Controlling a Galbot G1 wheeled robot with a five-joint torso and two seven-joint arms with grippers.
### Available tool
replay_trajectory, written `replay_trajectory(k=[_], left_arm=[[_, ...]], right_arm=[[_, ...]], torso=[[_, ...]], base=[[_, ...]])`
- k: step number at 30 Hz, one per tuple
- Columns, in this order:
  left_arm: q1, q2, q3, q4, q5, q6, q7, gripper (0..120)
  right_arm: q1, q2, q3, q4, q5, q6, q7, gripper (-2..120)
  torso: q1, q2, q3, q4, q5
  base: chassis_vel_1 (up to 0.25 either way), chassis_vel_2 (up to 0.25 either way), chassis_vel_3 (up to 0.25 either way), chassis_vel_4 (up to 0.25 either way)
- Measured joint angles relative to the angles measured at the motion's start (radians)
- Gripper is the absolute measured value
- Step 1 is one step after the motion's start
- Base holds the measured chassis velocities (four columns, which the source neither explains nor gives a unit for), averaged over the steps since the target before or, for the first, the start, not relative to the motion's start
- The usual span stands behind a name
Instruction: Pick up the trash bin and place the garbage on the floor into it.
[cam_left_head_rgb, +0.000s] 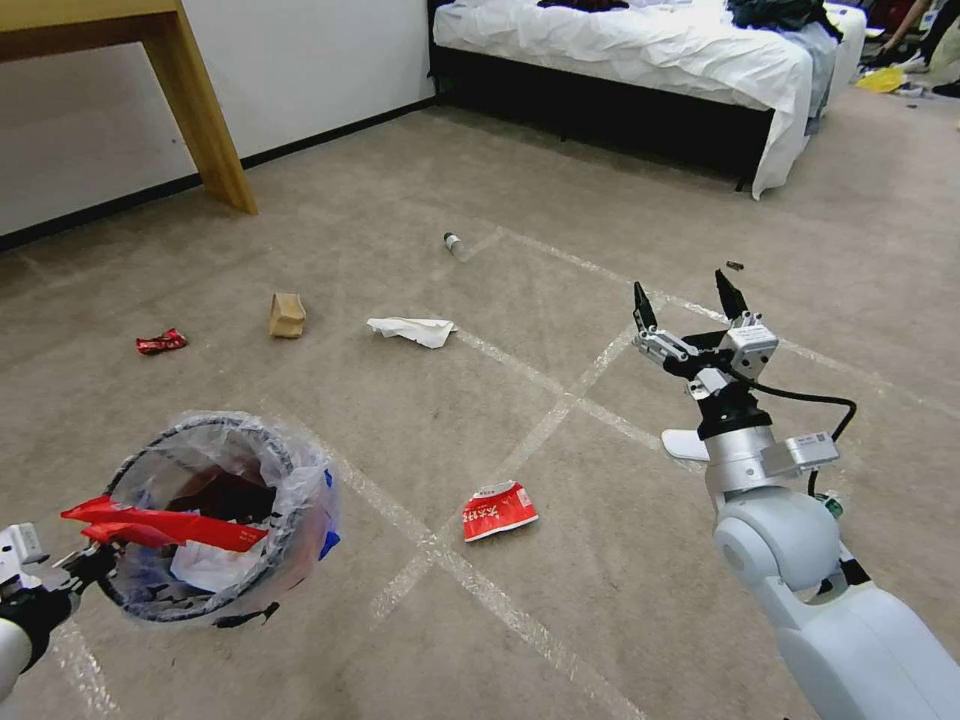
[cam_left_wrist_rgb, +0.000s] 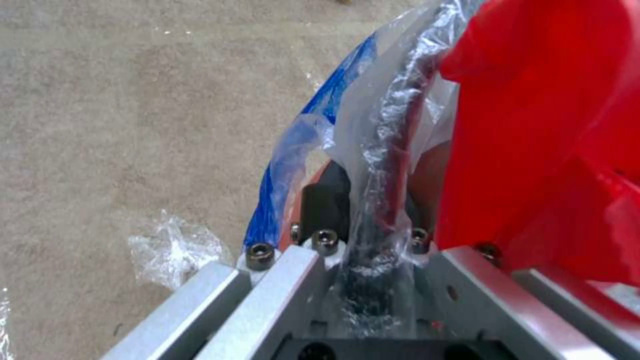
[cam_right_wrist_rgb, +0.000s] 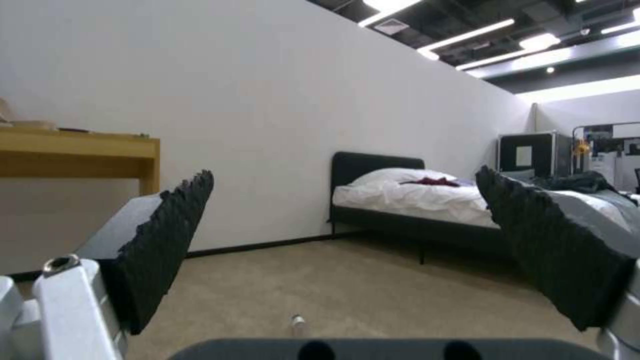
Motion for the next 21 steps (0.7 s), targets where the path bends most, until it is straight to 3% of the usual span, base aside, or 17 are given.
replay_trajectory(k=[21], left_arm=[[0.007, -0.01, -0.005, -0.01, 0.01, 0.0, 0.011, 1]], right_arm=[[0.053, -0.025, -0.021, -0.019, 0.021, 0.0, -0.014, 100]], torso=[[0.0, 0.0, 0.0, 0.0, 0.0]], base=[[0.0, 0.0, 0.0, 0.0]])
